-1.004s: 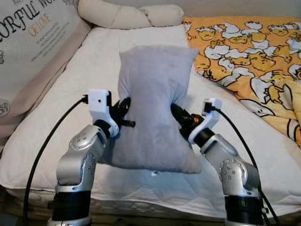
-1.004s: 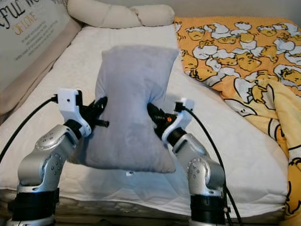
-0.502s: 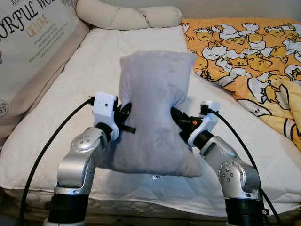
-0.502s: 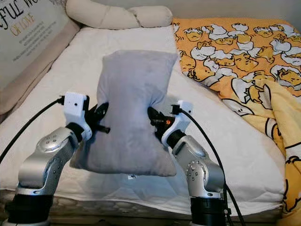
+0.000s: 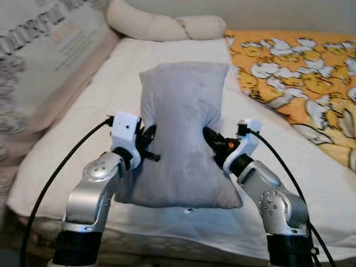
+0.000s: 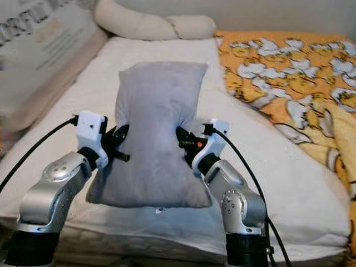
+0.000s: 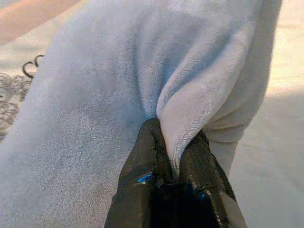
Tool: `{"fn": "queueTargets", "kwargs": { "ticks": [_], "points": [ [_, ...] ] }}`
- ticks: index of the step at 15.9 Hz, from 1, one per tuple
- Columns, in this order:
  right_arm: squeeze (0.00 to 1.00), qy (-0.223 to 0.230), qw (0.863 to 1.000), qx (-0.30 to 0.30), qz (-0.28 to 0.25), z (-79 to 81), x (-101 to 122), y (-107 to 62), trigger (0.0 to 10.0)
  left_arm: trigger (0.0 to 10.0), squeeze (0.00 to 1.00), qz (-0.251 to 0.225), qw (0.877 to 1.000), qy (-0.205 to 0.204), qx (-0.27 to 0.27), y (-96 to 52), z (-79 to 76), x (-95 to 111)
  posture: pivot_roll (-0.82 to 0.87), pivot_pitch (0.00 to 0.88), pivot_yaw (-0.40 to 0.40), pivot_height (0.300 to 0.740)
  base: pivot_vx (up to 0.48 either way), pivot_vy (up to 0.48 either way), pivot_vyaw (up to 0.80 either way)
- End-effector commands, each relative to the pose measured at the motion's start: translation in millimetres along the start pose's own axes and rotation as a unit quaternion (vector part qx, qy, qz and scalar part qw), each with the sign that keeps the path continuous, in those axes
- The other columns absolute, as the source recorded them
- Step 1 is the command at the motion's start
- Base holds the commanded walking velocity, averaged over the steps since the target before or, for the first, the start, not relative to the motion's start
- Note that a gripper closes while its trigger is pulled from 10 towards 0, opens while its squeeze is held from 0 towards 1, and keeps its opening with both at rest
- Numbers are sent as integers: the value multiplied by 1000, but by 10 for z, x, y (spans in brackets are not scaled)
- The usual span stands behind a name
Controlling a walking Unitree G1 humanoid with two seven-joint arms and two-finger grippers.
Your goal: Clean up the room
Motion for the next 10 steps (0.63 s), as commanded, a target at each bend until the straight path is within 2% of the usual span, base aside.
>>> {"fn": "queueTargets", "kwargs": {
  "ticks": [1,10],
  "points": [
    [0,-5,1000,15,-8,77,70,22,10000,10000,0,-4,1000,10,-20,24,-84,28,-62,0,28,740,0,364,0],
    [0,-7,1000,-2,3,8,2,-22,10000,10000,0,7,1000,8,-22,33,-143,-16,-52,0,12,740,0,360,0]
  ]
}}
Point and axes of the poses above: a point about 5 cm out from each wrist's last joint towards the gripper, its own y axis pointing out of the wrist towards the gripper, its own x axis along the axis of the wrist's last joint, z = x × y, the point moved 3 cm from there along y, pointing out of the wrist towards the gripper, and after that the axes turned 1 degree about -y, right-handed, at the moved point
